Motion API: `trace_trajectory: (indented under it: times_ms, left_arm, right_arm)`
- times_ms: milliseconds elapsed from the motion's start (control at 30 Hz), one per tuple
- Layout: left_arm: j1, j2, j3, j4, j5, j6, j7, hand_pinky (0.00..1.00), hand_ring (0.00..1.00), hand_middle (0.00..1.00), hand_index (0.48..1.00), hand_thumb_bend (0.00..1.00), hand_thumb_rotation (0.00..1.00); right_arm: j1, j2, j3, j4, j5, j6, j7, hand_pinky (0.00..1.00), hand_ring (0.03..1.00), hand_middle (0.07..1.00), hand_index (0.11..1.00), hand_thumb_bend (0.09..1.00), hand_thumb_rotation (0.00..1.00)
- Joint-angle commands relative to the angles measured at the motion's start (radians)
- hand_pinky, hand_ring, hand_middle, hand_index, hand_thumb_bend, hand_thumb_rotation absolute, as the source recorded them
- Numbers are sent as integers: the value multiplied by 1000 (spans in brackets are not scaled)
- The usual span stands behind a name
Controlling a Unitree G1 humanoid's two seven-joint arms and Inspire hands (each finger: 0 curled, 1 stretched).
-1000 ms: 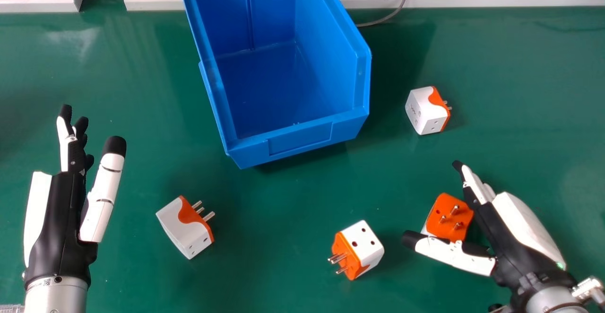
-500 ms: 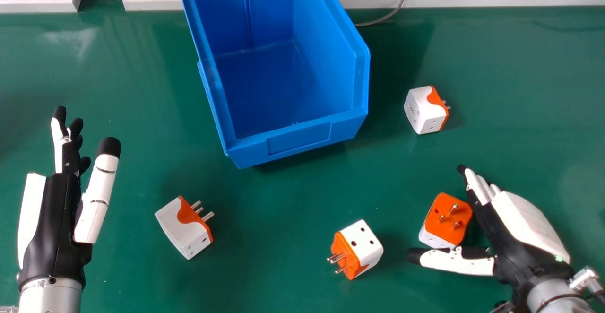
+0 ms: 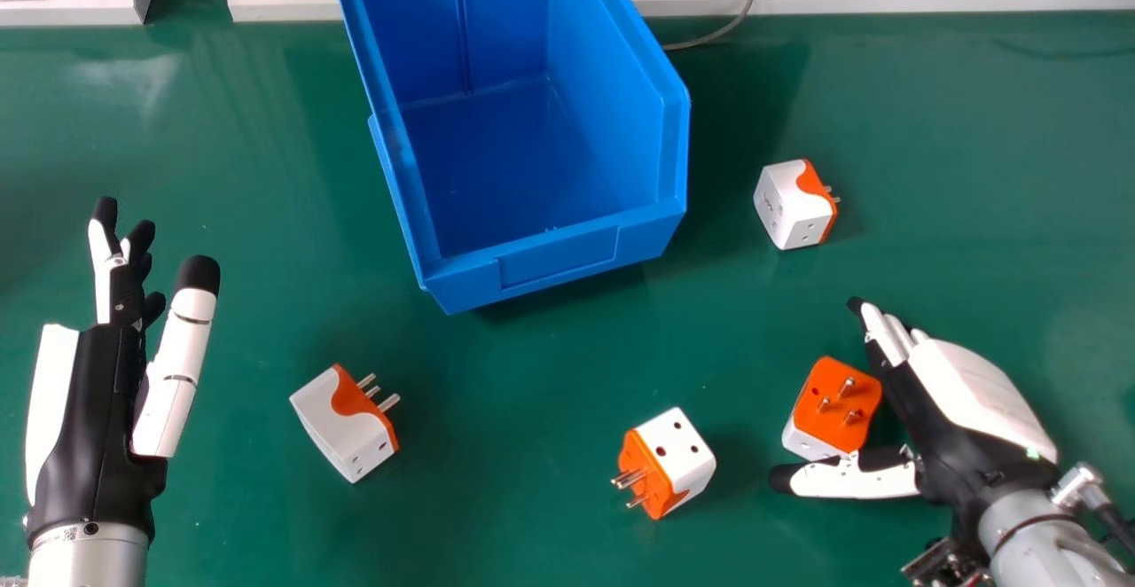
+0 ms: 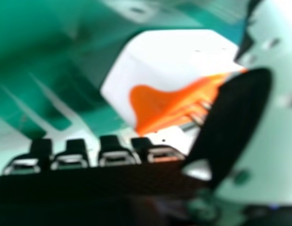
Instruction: Pick all objects and put in blue box
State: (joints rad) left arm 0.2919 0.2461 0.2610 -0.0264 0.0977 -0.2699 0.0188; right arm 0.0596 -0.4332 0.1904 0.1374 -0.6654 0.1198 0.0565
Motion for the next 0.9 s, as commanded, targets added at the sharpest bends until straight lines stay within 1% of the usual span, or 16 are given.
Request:
trace_trajectory:
  times_ms: [0, 100, 233, 333, 400, 500, 600, 767, 867]
  left_arm:
    - [2, 7, 9, -24, -8, -7, -5, 940, 989, 991, 987, 531, 1000]
    - [3, 8, 11, -23, -12, -7, -7, 940, 989, 990, 987, 532, 1000]
    - [7, 8, 12, -32, -16, -2, -9, 939, 989, 990, 987, 525, 1000]
    - [6, 10, 15, -25, -17, -4, -10, 939, 989, 990, 987, 517, 1000]
    - [6, 11, 16, -24, -18, -3, -10, 939, 989, 990, 987, 515, 1000]
    - [9, 9, 17, -35, -20, 7, -10, 938, 989, 990, 986, 509, 1000]
    - [8, 9, 17, -38, -23, 12, -11, 938, 988, 990, 986, 506, 1000]
    - [8, 9, 17, -42, -22, 15, -12, 937, 988, 990, 986, 503, 1000]
    - [10, 9, 17, -44, -20, 15, -11, 937, 988, 990, 986, 502, 1000]
  right_arm:
    - [-36, -18, 8, 29, -10, 12, 4, 977, 1000, 1000, 1000, 693, 375]
    - [-53, -21, 20, 46, -21, 31, 14, 977, 1000, 1000, 997, 685, 353]
    - [-74, -24, 40, 66, -34, 58, 29, 976, 1000, 1000, 993, 676, 332]
    - [-94, -28, 58, 90, -45, 78, 36, 976, 1000, 1000, 991, 672, 320]
    - [-103, -30, 69, 101, -48, 89, 38, 976, 1000, 1000, 990, 670, 316]
    - [-112, -35, 80, 109, -46, 103, 44, 976, 1000, 1000, 988, 674, 298]
    - [-116, -34, 91, 114, -52, 119, 45, 974, 1000, 1000, 983, 685, 273]
    - [-121, -37, 108, 110, -54, 156, 58, 964, 996, 999, 970, 696, 233]
    - [-119, -39, 119, 79, -64, 199, 86, 963, 995, 998, 966, 697, 222]
